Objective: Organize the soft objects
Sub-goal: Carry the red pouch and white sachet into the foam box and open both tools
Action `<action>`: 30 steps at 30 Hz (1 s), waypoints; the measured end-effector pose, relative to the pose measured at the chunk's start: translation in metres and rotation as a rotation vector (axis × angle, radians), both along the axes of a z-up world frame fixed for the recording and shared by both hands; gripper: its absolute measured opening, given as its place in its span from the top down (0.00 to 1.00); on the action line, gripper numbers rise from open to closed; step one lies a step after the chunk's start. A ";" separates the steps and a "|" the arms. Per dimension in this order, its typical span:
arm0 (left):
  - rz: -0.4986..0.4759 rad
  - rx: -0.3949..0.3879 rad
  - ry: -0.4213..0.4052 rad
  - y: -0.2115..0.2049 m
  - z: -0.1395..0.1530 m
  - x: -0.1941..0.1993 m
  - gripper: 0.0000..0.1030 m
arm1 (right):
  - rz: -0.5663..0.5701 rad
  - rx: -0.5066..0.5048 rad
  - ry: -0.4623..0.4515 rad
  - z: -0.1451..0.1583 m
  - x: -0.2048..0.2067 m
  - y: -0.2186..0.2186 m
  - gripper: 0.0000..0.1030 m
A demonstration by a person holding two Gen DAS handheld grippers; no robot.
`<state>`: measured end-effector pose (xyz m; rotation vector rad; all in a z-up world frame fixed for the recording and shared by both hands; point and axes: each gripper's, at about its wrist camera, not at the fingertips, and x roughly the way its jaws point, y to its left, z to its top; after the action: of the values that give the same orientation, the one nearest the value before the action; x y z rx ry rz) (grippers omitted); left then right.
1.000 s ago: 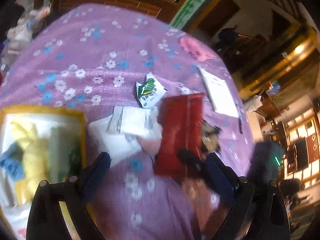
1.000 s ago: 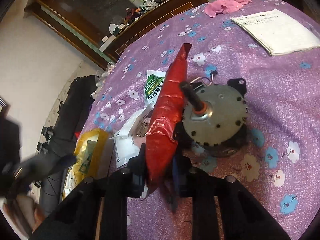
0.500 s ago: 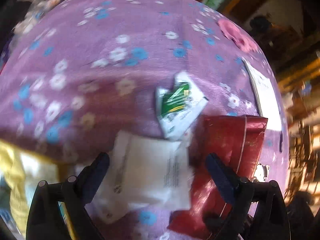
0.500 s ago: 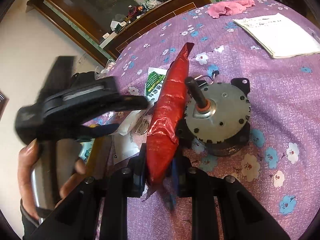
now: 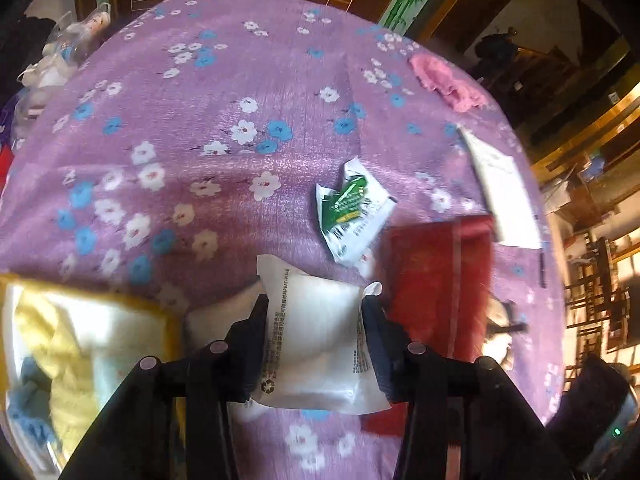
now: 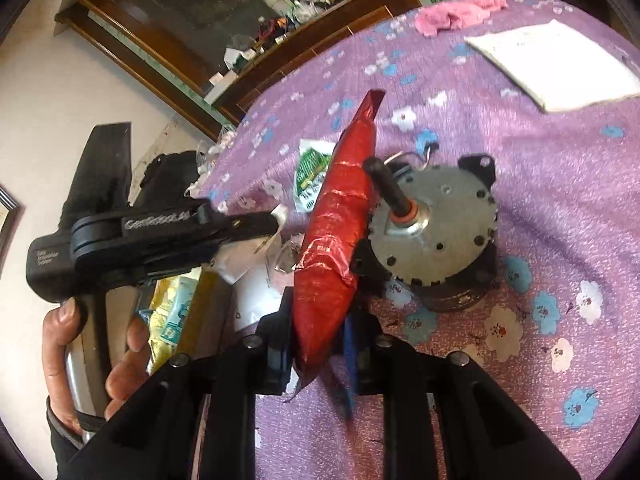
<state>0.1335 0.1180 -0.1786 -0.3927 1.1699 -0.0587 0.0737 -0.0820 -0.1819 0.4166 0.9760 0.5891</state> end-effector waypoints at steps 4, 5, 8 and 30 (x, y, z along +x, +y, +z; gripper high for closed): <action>0.027 -0.077 -0.114 0.015 0.036 -0.049 0.54 | 0.030 0.016 -0.078 0.013 -0.011 0.004 0.84; 0.042 -0.090 -0.126 0.020 0.041 -0.061 0.54 | 0.022 0.016 -0.101 0.017 -0.014 0.004 0.84; 0.112 -0.134 -0.199 0.037 0.055 -0.115 0.54 | -0.011 0.030 -0.149 0.024 -0.020 -0.002 0.84; 0.430 -0.061 -0.293 0.131 0.024 -0.272 0.52 | 0.490 0.083 -0.094 0.061 -0.080 0.137 0.84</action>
<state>-0.1382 0.2490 -0.1549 -0.6589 0.7785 0.2166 -0.0059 0.0549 -0.1206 0.2171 0.9684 1.0847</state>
